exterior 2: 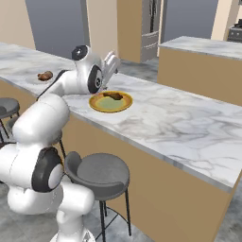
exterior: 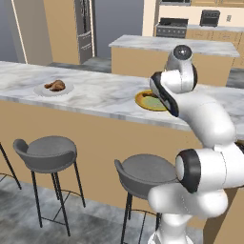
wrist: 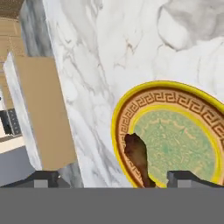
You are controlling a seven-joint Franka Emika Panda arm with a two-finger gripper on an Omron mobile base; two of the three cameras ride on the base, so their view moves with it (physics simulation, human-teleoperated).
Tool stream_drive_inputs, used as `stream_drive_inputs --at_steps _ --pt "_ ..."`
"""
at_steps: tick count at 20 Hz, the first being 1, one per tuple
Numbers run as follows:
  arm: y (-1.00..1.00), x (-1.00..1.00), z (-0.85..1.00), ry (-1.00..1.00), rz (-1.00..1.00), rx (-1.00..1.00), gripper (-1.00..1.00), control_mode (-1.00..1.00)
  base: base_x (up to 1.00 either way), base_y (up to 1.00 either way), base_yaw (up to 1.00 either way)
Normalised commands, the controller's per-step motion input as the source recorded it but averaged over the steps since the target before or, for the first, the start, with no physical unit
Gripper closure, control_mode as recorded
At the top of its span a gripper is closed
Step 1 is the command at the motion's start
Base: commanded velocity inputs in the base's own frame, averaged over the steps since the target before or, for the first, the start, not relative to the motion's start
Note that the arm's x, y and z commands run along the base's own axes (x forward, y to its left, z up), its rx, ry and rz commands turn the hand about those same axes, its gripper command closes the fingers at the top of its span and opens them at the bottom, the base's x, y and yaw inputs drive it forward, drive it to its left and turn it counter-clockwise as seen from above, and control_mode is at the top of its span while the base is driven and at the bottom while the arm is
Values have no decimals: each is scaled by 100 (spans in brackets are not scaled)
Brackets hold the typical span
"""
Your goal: Take the chicken drumsticks from the pan and place one on each plate on the dining counter.
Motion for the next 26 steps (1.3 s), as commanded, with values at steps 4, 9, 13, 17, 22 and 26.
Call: stream_drive_inputs --at_steps 4,9,13,17,22,26 --pt "2 -100 -3 -46 0 7 -100 -100 0 0 0" --pt "20 -100 -4 -19 0 11 -100 -100 0 0 0" --pt "31 -100 -6 -8 0 10 -100 -100 0 0 0" --pt "36 -100 -16 -3 0 9 -100 -100 0 0 0" --pt "29 -100 -4 0 0 12 -100 -100 0 0 0" --pt "25 -100 0 4 0 14 -100 -100 0 0 0"
